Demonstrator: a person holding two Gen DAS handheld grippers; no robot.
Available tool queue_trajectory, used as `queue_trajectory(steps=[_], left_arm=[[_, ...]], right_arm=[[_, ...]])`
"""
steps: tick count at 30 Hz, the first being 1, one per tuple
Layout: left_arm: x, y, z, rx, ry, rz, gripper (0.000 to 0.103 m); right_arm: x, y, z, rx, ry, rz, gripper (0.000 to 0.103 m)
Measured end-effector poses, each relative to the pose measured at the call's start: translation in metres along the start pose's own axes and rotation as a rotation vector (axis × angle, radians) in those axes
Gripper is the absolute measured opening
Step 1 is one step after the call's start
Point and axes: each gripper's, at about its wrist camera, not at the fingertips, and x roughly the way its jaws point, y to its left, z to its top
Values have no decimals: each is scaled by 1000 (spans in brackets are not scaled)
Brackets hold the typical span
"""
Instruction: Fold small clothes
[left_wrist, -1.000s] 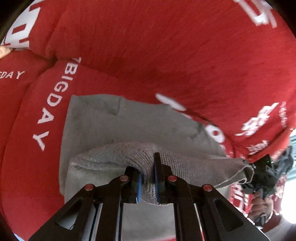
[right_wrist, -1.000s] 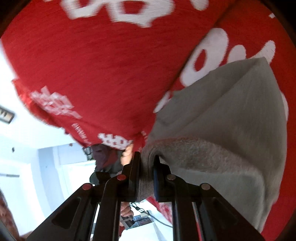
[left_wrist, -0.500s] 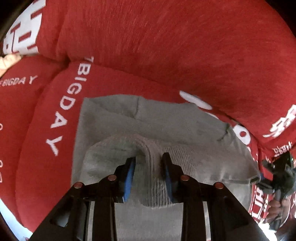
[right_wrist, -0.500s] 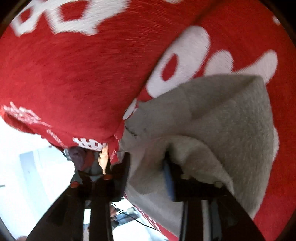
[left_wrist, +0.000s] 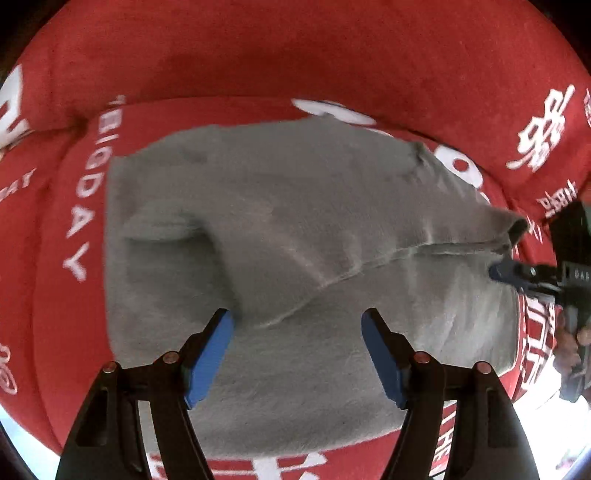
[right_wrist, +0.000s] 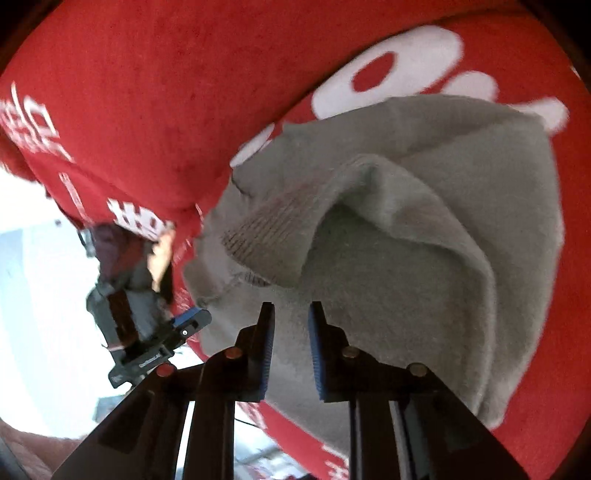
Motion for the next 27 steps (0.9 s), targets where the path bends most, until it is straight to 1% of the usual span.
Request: queue_trajectory(steps=[3,5,6,7,9,10,11,12,13,16,18,20,22,23,25,26,27], left_arm=[[8,-2,17,-18,-21,-18,72],[11,1,33,-52,-51,-20,72],[12,3,41,-73,-70,-10,72],[13,9,48,-109,-93,4,72],[12,20,59,-196,-128,3,72],[10,27,63,-244,-145,3,72],[9,32,65,-275,-159,13,72],[6,36,68,-294,-175,29,72],[2,39,70,-302,-194,61,72],[-12,42,74,-296,-233,140,72],[-21,46,76,-288,-242,160,72],[-25,45,75,-277,-231,165,72],[-25,42,72,-250,-213,163,72],[-24,42,69,-234,-201,168,72],[-12,34,61,-214,-167,187,72],[-5,32,57,-220,-146,191,72],[0,30,54,-227,-137,186,72]], right_arm=[[2,6,16,-21,-39,-31,21],[-1,4,30,1,-87,-43,21],[-3,3,36,16,-112,-44,21],[-6,0,41,35,-138,-42,21],[-12,-6,51,76,-177,-35,21],[-15,-9,54,91,-194,-41,25],[-19,-11,58,103,-214,-60,29],[-21,-13,61,111,-225,-68,37],[-25,-15,62,119,-235,-73,40],[-36,-16,61,116,-255,-108,40],[-43,-14,59,102,-259,-106,40],[-47,-5,55,56,-243,-54,40],[-41,7,51,1,-191,-6,40],[-31,12,49,-26,-148,-6,40],[-12,16,47,-60,-93,-58,40],[-3,15,49,-64,-81,-108,40],[1,12,52,-59,-88,-147,40]])
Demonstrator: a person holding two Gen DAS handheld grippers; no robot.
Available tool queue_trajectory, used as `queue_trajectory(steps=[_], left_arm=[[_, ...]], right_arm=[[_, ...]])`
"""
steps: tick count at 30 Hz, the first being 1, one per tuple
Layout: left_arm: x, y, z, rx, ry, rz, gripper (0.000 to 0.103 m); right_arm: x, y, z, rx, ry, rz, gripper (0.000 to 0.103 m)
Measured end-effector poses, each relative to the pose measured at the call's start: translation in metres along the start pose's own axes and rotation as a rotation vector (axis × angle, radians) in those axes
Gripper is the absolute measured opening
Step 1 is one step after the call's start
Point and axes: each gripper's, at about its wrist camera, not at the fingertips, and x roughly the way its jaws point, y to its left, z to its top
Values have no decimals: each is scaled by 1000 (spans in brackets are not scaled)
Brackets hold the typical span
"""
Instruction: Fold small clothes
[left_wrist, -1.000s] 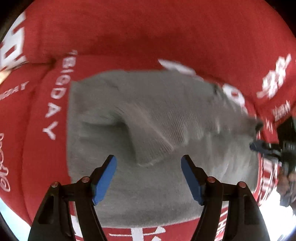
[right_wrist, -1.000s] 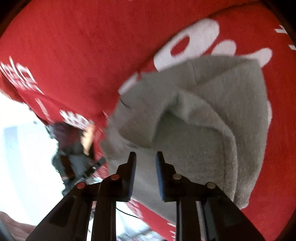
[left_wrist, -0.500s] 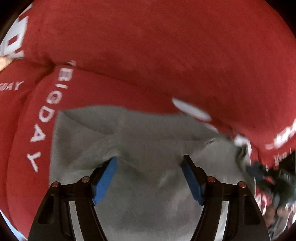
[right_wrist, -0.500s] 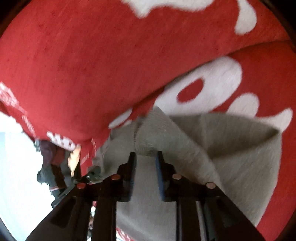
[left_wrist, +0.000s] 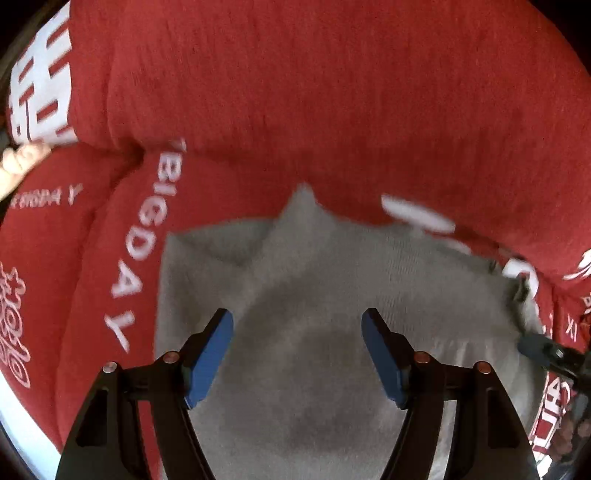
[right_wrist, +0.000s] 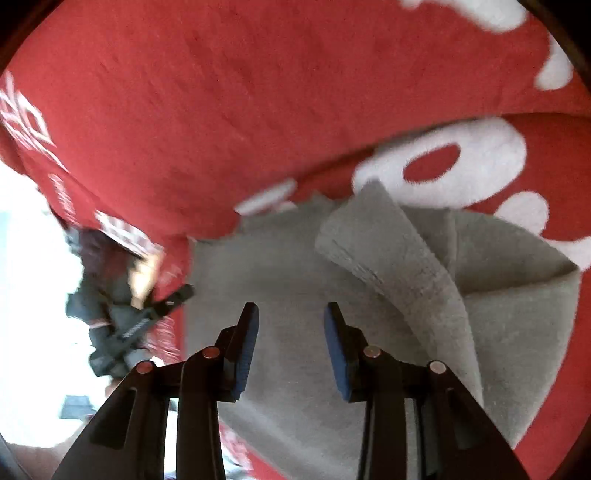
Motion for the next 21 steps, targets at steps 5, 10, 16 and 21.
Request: queue_trajectory(steps=[5,10,16,21], left_arm=[[9,-2,-17,-5,20,1,72],[3,2,-22,0,28,12,72],[-25,14,-33,46,39,-4,72],[-48,40,-56,81,66,-25,73]], right_arm=[[-25,-19,13,24,-178,-200,40],[-61,-45,15,92,-230,-290,51],[-93,-46,-8,152,-238,-110,51],[-80,-4,-47,93,-123,96,53]])
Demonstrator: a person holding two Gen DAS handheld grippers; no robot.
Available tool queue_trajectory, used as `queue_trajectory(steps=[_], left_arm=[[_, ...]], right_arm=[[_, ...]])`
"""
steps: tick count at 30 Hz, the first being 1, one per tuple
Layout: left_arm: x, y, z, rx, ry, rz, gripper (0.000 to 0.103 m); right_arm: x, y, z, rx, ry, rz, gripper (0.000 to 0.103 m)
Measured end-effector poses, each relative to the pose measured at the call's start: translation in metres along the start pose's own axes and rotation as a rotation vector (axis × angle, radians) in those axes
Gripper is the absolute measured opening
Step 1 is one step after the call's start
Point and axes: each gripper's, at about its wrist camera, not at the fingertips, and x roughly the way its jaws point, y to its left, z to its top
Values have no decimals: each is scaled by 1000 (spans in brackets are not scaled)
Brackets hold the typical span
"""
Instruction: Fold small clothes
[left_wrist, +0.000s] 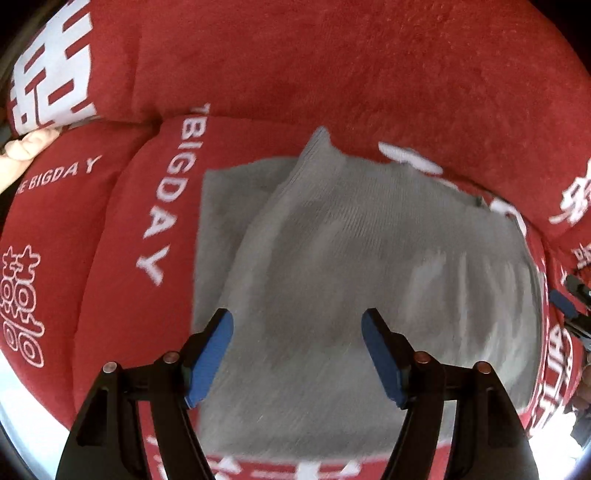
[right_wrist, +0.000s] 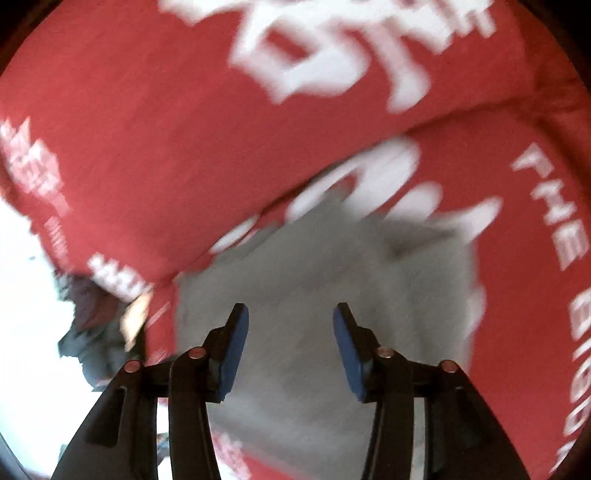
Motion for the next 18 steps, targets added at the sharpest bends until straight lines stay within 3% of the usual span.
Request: queue_trajectory(steps=[5,9,14,18], left_arm=[[-7,27,-28,20,50,-31,72],[0,45,-48,45,79,-86,72],[3,58,-57,90,104,-244,72],[6,54,-60,173,114,-319,72]], right_arm=[[44,40,-71,-11,155,91,54],[91,53,-131,79,262,122,55],[130,42,-181,222,262,96,55],[141,30,-205,338,187,105,55]])
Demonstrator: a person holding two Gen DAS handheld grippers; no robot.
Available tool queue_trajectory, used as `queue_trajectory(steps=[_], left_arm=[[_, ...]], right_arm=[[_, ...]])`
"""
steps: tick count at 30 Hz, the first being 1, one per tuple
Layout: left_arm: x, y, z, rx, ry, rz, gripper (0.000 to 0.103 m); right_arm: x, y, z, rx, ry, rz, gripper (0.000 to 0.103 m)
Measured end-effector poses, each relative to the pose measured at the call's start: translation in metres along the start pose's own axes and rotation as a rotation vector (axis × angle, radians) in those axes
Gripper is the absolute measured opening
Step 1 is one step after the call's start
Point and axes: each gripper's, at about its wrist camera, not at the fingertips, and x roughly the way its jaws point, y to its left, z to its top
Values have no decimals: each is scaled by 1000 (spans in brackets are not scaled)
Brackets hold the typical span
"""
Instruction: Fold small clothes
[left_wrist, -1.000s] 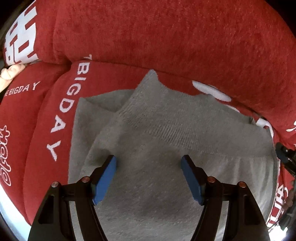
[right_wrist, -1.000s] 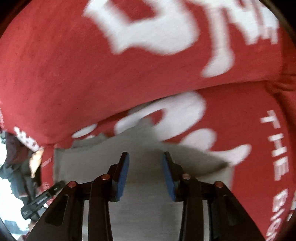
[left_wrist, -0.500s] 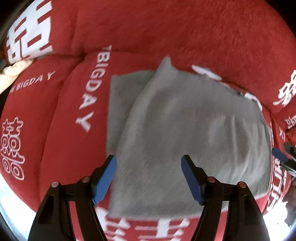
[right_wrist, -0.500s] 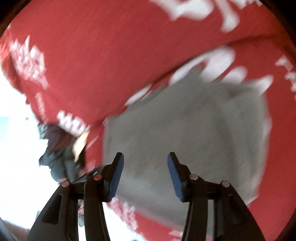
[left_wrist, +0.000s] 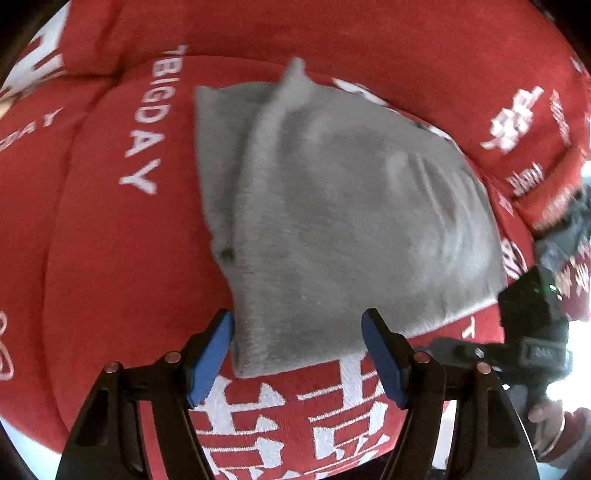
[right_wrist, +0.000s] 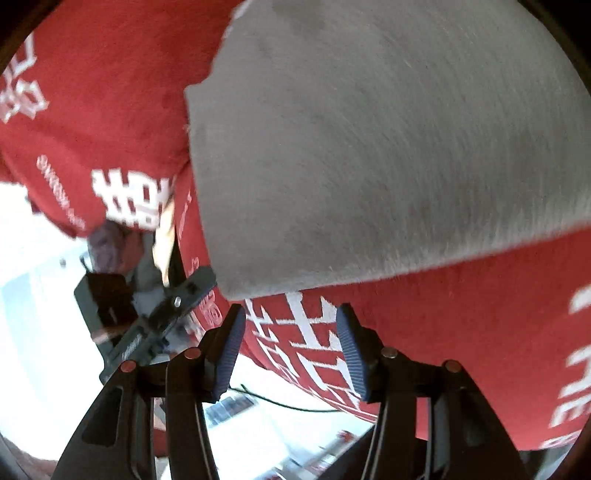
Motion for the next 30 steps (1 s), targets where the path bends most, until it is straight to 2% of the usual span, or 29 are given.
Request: queue_trajectory(steps=[3,4,5,7,9,10,11,13,15,19,23,28,30], left_arm=[[6,0,0,29,27,-68,72],[7,1,0,34,35,-74,69],[9,4,-1,33,40,-78,61],[14,11,1,6,57,-87,54],[18,18,1,-37,73,-102,34],[20,21,1,-49,87,-105,16],[20,23,1,-49,91,-106,6],[14,22,0,-37,85,-125,6],[1,17,-4,-14,70,-147,6],[-4,21,-16,29,81,-101,6],[9,29,-20,-3,86,-78,6],[2,23,-23,-10,59,-15,7],[0,17,-23,-6,64,56,32]], right_arm=[[-4,-8,-5,57,-85,42,55],[-5,-10,-4,73,-108,56,55],[-8,-12,-5,96,-136,73,55],[-11,-18,-4,141,-172,105,55],[-5,-14,0,166,-182,118,55],[-4,-14,1,172,-179,118,55],[-2,-12,2,171,-176,104,52],[-2,-6,3,144,-172,58,8],[-2,11,1,85,-177,33,8],[-4,24,-6,-26,-131,-53,8],[11,5,-10,5,-85,-128,6],[13,5,-14,-15,-49,-138,5],[11,10,-15,-29,-22,-144,8]])
